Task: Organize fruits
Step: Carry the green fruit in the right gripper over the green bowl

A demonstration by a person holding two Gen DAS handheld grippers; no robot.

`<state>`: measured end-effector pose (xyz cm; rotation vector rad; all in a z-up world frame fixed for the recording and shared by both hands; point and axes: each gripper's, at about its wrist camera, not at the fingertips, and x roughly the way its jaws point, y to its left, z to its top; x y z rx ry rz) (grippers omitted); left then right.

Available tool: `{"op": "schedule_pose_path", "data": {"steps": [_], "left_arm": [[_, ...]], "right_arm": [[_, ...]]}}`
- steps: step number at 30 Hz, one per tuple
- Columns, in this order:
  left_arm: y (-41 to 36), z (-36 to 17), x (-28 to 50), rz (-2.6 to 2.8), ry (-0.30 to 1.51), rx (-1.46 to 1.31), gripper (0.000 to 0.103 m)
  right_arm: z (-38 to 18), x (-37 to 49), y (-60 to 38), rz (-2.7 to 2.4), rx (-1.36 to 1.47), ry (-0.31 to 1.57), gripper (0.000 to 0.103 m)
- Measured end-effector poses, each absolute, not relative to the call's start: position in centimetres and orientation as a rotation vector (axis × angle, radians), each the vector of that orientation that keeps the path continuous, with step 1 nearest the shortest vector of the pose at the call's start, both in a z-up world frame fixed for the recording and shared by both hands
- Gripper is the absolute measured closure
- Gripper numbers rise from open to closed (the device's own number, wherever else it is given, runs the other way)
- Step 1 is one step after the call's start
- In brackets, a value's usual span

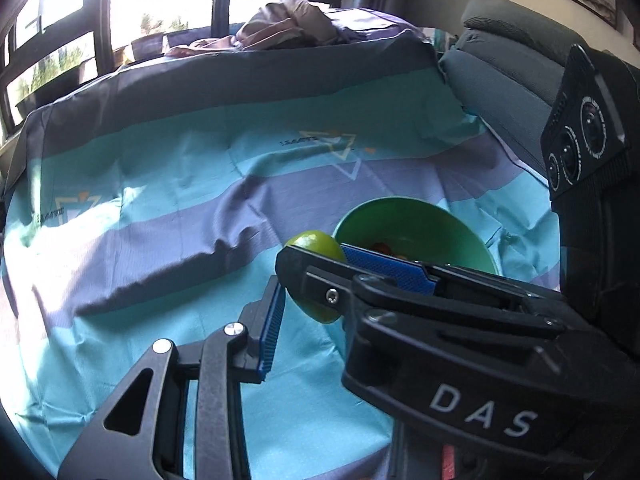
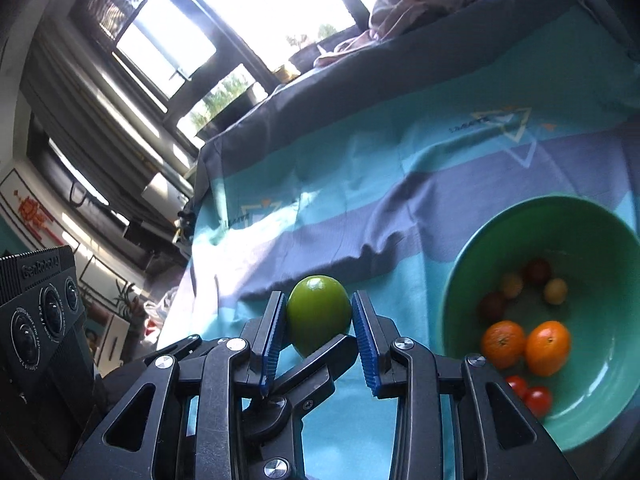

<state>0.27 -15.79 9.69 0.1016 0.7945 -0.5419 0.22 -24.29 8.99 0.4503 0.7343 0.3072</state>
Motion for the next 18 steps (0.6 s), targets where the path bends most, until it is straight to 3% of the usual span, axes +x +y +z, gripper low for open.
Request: {"op": "schedule_pose_path", "data": {"steps": [18], "left_arm": [[-25.3, 7.9, 1.1, -0.744, 0.822, 0.13, 0.07]], "right_arm": [[8.1, -1.7, -34.0, 0.108, 0.545, 0.684, 0.066]]}}
